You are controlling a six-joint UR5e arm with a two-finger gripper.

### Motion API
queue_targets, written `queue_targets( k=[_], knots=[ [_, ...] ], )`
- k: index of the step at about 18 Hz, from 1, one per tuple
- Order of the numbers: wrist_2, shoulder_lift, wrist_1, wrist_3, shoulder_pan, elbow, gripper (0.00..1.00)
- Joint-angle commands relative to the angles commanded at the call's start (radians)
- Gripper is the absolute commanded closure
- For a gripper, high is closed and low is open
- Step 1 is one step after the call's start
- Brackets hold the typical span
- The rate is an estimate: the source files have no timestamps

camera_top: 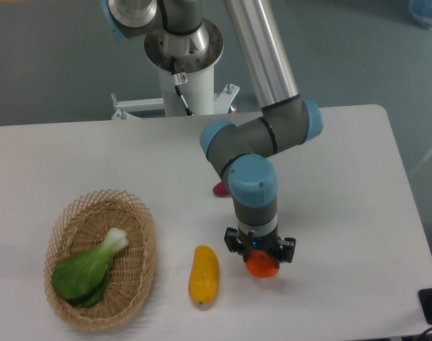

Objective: Pick up the orange from the table
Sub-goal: 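Lift the held orange up off the table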

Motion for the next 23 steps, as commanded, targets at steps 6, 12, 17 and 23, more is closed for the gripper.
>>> queue_targets(
  k=[6, 12, 17, 23],
  knots=[
    [-0.038, 0.106, -0.305, 0.109, 0.06, 0.113, 0.29],
    [-0.118, 0.167, -0.465, 0.234, 0.14, 0.209, 0.29],
    [-0.147, 0.197, -0.516, 0.331, 0.175, 0.212, 0.28],
    [-0.163, 0.216, -0.526, 0.357, 0.201, 0.218, 0.29]
  ],
)
